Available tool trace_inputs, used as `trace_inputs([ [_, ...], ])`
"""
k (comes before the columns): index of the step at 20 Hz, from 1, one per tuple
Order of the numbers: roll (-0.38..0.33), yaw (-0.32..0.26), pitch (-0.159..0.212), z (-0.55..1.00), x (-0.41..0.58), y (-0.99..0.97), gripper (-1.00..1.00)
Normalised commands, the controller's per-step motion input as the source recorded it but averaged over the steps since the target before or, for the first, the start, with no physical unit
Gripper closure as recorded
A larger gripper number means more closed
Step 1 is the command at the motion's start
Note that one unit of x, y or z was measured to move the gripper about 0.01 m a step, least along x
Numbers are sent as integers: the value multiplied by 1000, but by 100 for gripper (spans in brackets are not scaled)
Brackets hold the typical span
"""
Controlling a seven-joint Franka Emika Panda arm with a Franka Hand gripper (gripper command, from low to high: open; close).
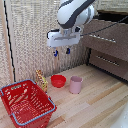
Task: Transport the gripper mindfully toward the orange-red bowl and clasp it to elevate with ease. Ensure your robot's arm aligns efficiently with the top drawer's opening. Carefully slide the orange-red bowl into the designated spot with precision. After confirmation, withdraw the gripper gently. Close the drawer smoothly by transitioning the gripper to its handle.
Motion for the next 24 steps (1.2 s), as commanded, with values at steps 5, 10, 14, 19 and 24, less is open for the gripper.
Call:
trace_inputs([
  [5,48,-45,1,-41,354,-314,-100],
  [10,69,-20,0,-38,413,-403,-100],
  [14,42,-13,3,-100,304,-386,-100],
  [19,25,-11,11,-334,295,-345,-100],
  [24,7,-29,33,-379,257,-229,-100],
])
